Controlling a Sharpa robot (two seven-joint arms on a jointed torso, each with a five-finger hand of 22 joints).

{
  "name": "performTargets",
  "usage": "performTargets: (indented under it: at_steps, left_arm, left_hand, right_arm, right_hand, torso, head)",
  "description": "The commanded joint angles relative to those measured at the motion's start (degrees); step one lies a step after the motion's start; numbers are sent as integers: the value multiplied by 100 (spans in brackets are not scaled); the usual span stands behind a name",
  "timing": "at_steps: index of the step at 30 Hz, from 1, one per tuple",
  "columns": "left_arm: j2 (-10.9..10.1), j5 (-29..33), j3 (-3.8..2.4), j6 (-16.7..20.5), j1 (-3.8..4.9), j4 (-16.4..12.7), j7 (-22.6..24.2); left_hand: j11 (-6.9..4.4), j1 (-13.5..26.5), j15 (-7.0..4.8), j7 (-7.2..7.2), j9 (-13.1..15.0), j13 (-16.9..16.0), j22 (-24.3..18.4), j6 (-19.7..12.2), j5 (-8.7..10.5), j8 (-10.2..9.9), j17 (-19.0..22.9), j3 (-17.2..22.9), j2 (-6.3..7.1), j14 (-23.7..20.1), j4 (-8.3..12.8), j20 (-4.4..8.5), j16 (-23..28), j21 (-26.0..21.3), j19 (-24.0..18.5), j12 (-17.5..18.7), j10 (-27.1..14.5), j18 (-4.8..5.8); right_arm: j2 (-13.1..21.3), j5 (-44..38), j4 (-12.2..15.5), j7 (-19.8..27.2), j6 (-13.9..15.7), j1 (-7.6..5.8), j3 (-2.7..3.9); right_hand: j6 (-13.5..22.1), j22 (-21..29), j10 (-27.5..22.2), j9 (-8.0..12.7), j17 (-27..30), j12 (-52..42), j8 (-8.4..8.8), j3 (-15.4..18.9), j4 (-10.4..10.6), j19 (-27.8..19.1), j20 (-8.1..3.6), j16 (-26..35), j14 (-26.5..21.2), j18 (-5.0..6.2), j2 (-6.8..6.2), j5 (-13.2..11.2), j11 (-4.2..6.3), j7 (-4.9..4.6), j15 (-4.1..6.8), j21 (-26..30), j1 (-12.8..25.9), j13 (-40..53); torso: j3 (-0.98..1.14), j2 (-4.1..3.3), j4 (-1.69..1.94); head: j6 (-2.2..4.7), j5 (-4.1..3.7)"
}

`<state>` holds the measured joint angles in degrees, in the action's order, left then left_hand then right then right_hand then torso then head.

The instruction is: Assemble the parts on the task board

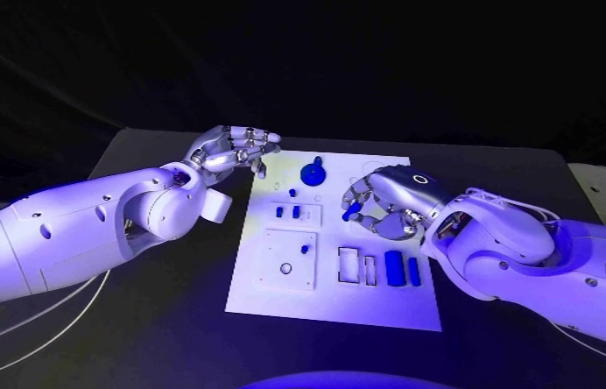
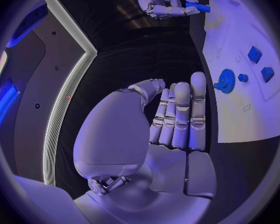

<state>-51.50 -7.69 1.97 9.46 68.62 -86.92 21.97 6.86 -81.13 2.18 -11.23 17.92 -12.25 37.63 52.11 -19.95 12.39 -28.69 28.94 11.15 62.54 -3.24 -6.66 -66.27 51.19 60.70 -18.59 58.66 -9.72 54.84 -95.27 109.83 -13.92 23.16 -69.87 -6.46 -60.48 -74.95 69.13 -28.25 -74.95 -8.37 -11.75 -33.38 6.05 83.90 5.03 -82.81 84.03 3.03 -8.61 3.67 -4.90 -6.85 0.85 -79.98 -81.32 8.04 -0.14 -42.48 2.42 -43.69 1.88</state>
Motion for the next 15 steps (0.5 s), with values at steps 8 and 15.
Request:
performTargets:
  at_steps: [8,15]
  left_arm:
    - [89,27,-3,-129,1,29,40]
    - [145,27,-3,-148,2,38,29]
  left_hand:
    - [10,47,15,15,-3,-5,-6,-10,-28,-18,9,-9,2,-39,39,-53,-30,-19,3,-12,-29,-88]
    - [9,48,14,16,-2,-9,-6,-7,-28,-15,12,-7,-8,-42,39,-53,-34,-21,3,-26,-32,-88]
  right_arm:
    - [-771,20,-58,286,37,208,-52]
    - [-1229,7,-301,398,20,452,-100]
  right_hand:
    - [-7,-1054,182,-18,-407,2,-34,-35,-70,311,-46,-2,348,-97,-4,53,158,-44,30,-6,-40,12]
    - [-2,-1055,181,-21,-406,8,-34,-44,-76,310,-45,-1,348,-97,-1,65,153,-51,27,-6,-36,14]
  torso:
    - [-10,-1,22]
    - [-6,-13,10]
  head:
    - [-21,104]
    - [-65,234]
